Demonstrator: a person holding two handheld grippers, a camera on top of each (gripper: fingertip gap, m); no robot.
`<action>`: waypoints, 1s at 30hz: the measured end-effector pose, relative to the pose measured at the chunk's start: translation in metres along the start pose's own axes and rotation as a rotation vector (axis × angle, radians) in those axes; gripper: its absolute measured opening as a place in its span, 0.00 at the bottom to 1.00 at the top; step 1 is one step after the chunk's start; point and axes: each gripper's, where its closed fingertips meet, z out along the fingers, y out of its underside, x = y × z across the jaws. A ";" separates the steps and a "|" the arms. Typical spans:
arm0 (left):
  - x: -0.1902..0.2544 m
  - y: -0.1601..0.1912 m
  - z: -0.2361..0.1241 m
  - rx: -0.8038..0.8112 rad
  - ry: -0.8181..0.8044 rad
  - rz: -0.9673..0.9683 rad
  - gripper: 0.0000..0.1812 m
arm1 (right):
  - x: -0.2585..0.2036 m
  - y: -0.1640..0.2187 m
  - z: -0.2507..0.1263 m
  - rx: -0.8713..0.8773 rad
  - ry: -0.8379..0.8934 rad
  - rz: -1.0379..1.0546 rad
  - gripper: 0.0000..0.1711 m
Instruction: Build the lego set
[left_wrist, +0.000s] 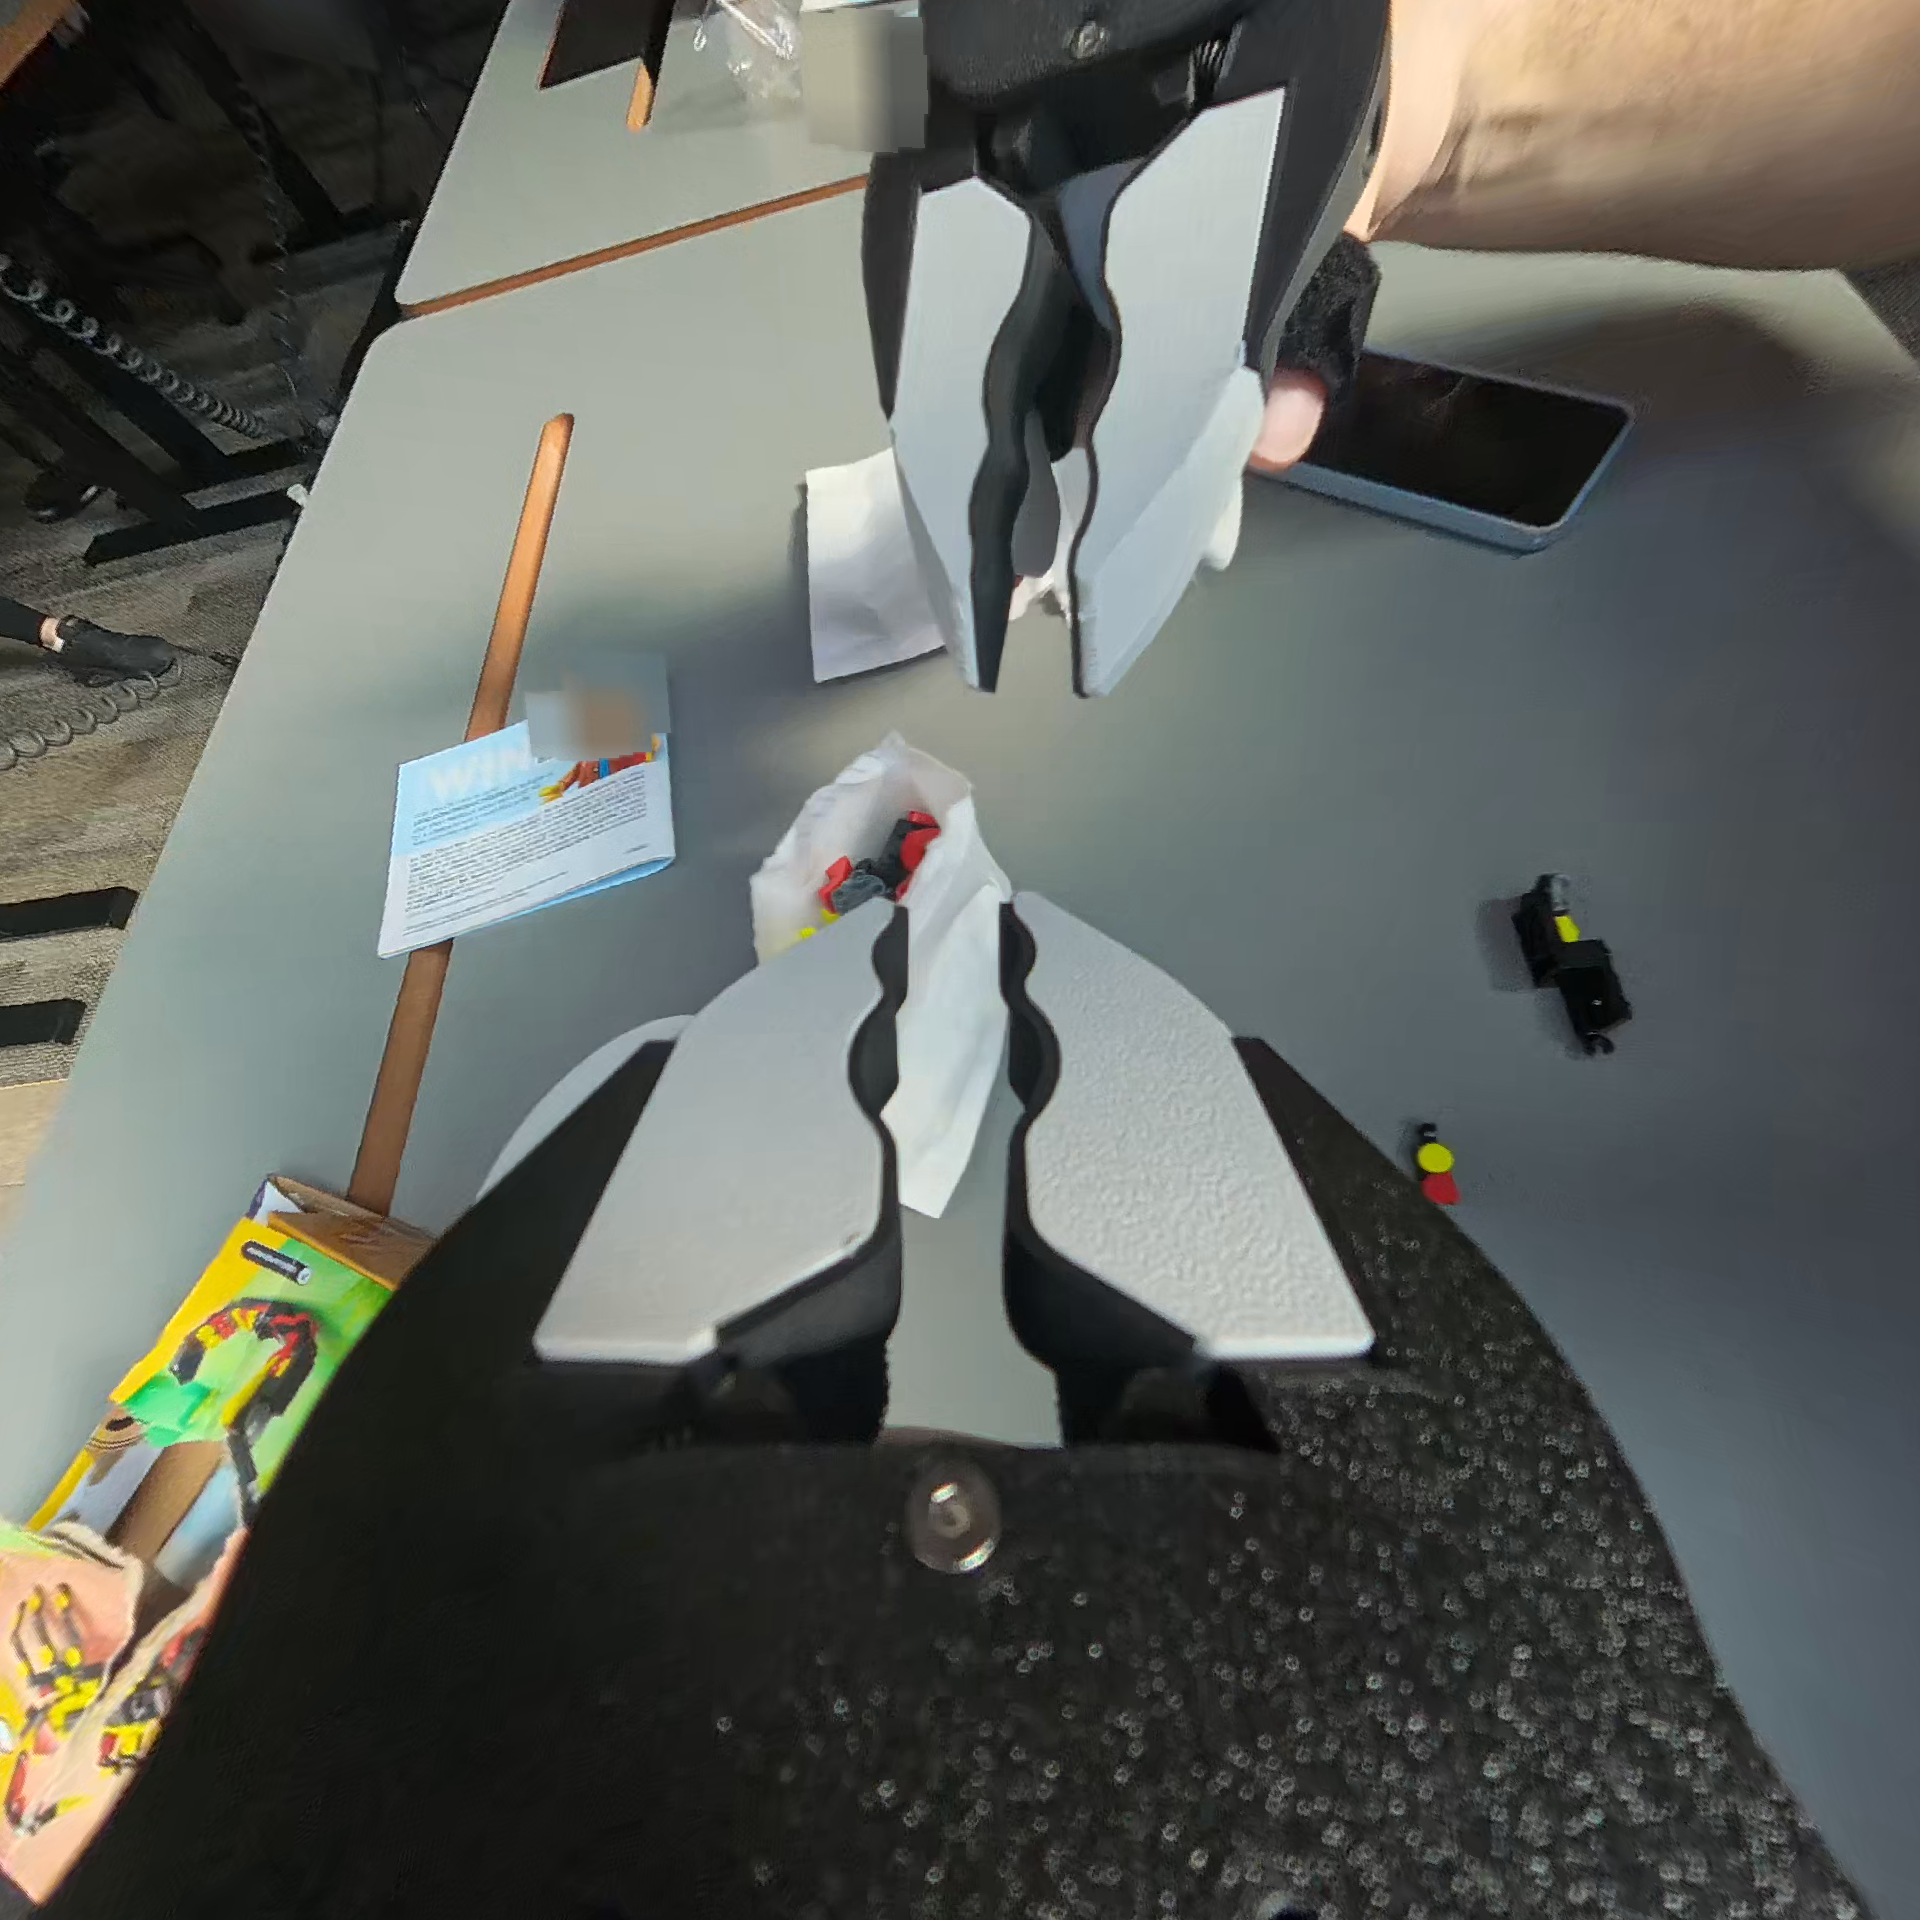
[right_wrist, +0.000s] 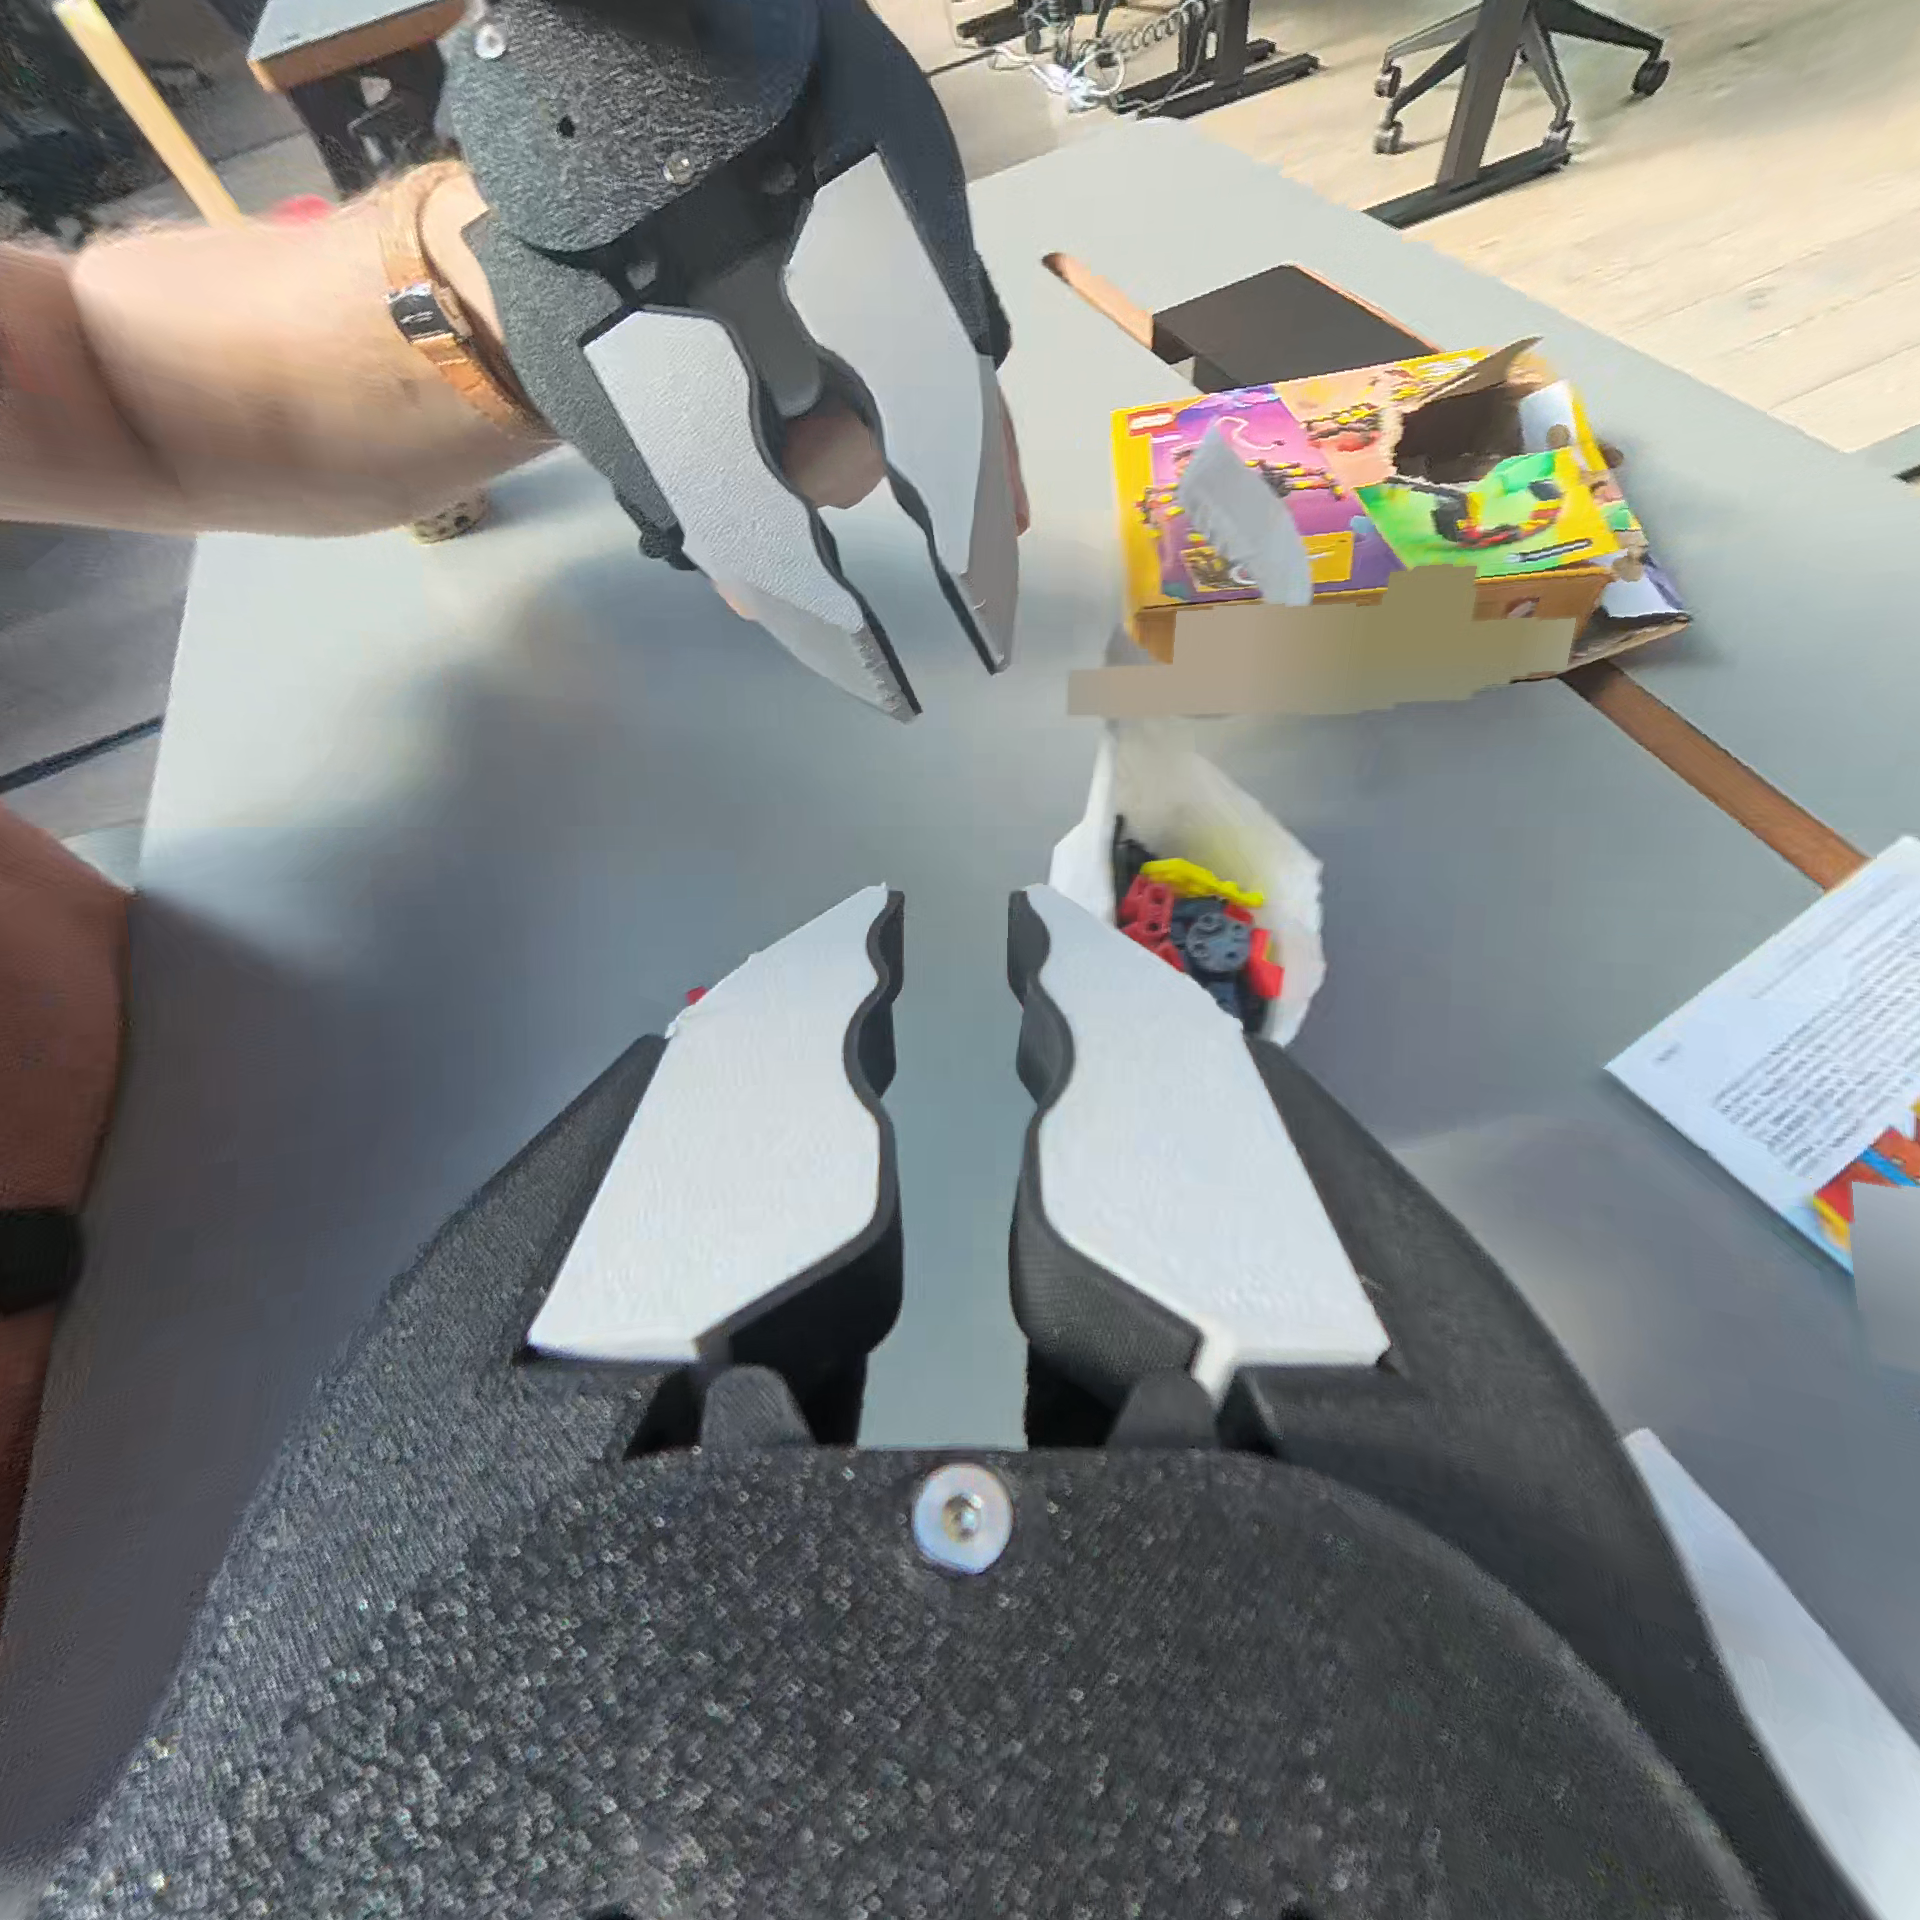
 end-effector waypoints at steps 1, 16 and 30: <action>0.018 0.002 -0.005 0.009 0.004 0.002 0.09 | -0.022 0.010 -0.005 -0.023 -0.035 -0.023 0.11; 0.168 0.071 0.039 -0.215 0.141 0.056 0.10 | -0.119 0.139 0.045 -0.417 -0.002 -0.329 0.12; 0.176 0.057 0.041 -0.096 0.183 0.233 0.03 | -0.128 0.119 0.035 -0.261 0.032 -0.519 0.08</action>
